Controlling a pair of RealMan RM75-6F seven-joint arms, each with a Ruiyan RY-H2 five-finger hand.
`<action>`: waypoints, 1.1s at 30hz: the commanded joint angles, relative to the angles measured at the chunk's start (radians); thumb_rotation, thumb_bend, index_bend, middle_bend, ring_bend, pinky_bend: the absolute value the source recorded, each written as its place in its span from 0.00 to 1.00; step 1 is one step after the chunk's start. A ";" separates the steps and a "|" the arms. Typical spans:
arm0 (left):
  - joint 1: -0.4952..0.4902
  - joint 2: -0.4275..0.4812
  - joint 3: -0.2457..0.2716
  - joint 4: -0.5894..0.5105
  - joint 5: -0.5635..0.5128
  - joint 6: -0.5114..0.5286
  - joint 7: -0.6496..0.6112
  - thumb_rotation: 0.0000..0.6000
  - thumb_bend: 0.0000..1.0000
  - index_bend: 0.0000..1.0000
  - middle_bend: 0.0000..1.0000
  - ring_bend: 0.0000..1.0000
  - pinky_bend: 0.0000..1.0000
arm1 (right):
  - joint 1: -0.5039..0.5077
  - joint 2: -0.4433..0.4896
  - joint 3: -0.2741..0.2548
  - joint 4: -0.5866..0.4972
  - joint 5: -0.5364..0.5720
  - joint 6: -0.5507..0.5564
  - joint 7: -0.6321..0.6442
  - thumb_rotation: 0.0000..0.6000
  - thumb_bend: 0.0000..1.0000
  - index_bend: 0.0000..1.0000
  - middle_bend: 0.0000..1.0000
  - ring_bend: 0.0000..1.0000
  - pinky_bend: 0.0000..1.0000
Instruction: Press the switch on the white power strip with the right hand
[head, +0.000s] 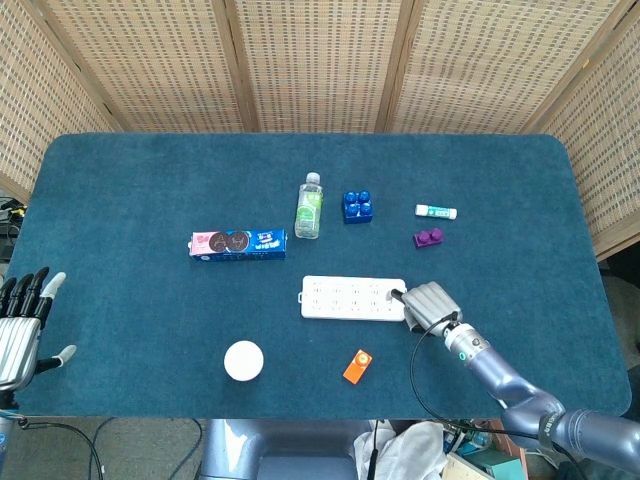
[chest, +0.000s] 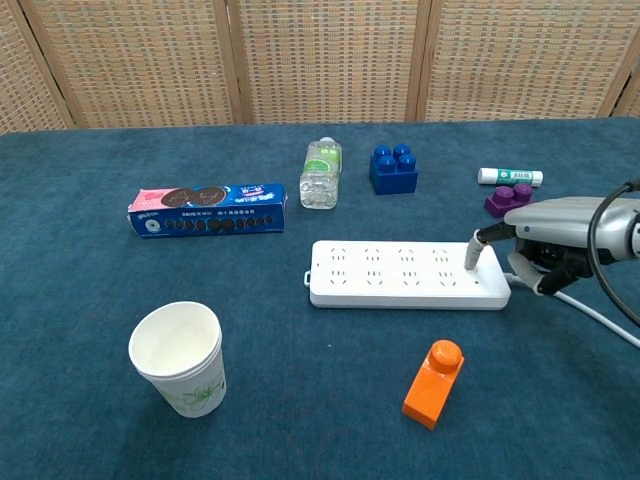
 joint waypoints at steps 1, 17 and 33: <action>0.001 0.003 0.000 -0.001 0.004 0.004 -0.005 1.00 0.00 0.00 0.00 0.00 0.00 | -0.014 0.028 0.028 -0.041 -0.024 0.062 0.029 1.00 0.86 0.26 0.84 0.87 1.00; 0.017 0.023 0.021 -0.006 0.048 0.028 -0.046 1.00 0.00 0.00 0.00 0.00 0.00 | -0.314 0.200 -0.017 -0.140 -0.352 0.656 0.318 1.00 0.05 0.18 0.32 0.29 0.44; 0.035 0.038 0.037 0.000 0.092 0.056 -0.088 1.00 0.00 0.00 0.00 0.00 0.00 | -0.567 0.162 -0.058 -0.090 -0.273 0.869 0.203 1.00 0.00 0.00 0.00 0.00 0.00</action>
